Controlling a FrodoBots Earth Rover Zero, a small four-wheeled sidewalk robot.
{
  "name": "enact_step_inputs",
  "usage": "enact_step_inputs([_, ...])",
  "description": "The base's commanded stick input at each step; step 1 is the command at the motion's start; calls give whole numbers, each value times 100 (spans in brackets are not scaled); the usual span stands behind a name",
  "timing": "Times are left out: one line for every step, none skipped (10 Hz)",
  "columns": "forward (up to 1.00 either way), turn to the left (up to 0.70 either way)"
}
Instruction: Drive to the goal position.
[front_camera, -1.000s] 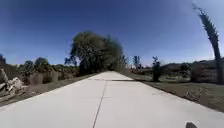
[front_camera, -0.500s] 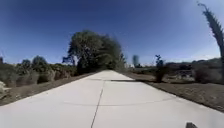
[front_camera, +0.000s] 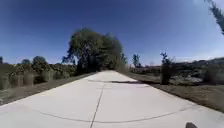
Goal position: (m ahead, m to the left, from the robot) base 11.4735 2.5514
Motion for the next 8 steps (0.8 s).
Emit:
enact_step_inputs([100,0])
enact_step_inputs([100,0])
enact_step_inputs([100,0])
enact_step_inputs([100,0])
enact_step_inputs([100,0])
enact_step_inputs([100,0])
enact_step_inputs([100,0])
enact_step_inputs([100,0])
